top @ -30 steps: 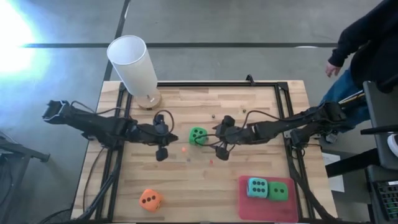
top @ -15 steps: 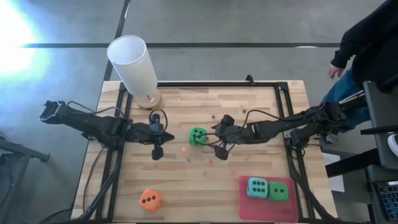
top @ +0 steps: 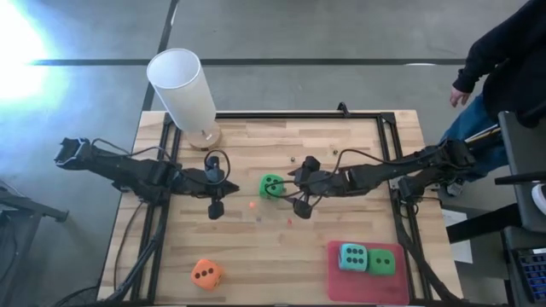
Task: Pick & Place Dice
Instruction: Put the large green die into the bin
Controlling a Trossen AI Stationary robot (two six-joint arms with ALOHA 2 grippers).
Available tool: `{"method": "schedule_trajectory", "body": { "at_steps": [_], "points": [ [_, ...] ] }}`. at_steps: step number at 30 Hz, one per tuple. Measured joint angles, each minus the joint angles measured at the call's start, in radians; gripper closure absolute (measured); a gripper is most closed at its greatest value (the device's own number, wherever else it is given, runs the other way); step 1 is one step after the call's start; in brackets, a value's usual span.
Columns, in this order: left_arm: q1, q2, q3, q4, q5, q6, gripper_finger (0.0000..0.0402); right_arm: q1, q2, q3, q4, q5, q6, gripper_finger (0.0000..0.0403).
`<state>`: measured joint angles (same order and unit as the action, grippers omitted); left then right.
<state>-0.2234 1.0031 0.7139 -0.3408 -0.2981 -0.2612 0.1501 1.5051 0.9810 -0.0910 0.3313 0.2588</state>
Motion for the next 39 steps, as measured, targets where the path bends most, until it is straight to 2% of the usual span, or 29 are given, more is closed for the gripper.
{"method": "schedule_trajectory", "body": {
  "at_steps": [10,17,22,30,33,39],
  "points": [
    [0.0,0.0,0.0,-0.001,0.0,0.0,0.0366,0.0,0.0,0.016,-0.002,-0.008,0.003,0.0003],
    [0.0,0.0,0.0,-0.001,0.0,-0.001,0.0366,0.0,0.0,0.03,0.0,-0.128,0.011,0.0003],
    [0.0,0.0,0.0,-0.001,0.0,-0.001,0.0366,0.0,0.0,0.041,-0.019,-0.133,0.037,0.0003],
    [0.0,0.0,0.0,-0.001,0.0,-0.001,0.0366,-0.019,0.029,0.104,-0.121,-0.148,0.037,0.0003],
    [0.0,0.001,0.0,-0.002,0.0,-0.001,0.0366,-0.045,0.07,0.151,-0.162,-0.196,0.037,0.0003],
    [0.0,0.001,0.0,-0.003,0.0,-0.001,0.0366,-0.081,0.182,0.275,-0.341,-0.201,0.033,0.0003]
  ]
}}
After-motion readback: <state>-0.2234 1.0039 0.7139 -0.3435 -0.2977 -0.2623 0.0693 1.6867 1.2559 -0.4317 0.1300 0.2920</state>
